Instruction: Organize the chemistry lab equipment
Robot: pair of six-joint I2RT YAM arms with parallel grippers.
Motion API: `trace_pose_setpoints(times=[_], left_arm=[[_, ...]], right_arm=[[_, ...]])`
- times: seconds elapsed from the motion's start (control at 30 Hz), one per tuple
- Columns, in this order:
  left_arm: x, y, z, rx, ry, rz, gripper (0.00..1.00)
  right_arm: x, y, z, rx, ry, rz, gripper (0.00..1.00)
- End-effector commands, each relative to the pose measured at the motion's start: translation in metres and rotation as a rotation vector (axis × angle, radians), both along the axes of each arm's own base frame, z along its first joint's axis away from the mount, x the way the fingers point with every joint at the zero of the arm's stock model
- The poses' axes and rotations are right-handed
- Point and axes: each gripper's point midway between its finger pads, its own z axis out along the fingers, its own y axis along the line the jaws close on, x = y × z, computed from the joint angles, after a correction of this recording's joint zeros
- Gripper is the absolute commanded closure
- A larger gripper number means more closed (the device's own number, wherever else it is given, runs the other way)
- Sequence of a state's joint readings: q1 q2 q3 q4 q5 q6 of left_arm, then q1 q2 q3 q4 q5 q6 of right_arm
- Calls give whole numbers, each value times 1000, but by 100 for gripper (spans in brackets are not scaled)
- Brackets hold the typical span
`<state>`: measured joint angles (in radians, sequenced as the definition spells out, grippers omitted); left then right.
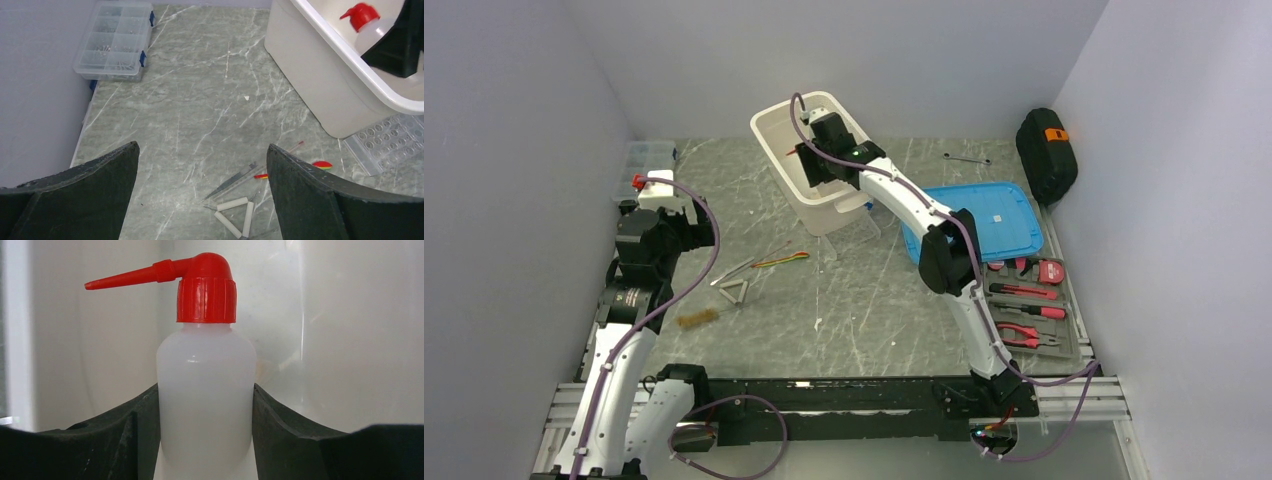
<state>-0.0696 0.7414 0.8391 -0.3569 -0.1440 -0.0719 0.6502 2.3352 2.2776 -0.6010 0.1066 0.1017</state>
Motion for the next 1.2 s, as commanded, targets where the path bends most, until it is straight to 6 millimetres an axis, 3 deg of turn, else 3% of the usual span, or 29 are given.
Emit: trace_pose_setpoints(times=[0.0,0.23,0.57,0.8,1.17], left_arm=[[3,-5,9,-12,-41,-20,1],[4,-6,10,-15,-41,-27,1],[5,-8,9,-18,-39,-35,1],[5,-9,8,-18,-37,-39,1],[6,-10,8,-18,-41,-43,1]], right_arm=[[6,4,4,33,-2,-6,62],[17,-4,-26,4,36,-47,63],[17,-5,-61,-26,85,-44,62],[17,-5,-58,-24,81,-46,57],[18,-7,-55,-23,72,-51,34]])
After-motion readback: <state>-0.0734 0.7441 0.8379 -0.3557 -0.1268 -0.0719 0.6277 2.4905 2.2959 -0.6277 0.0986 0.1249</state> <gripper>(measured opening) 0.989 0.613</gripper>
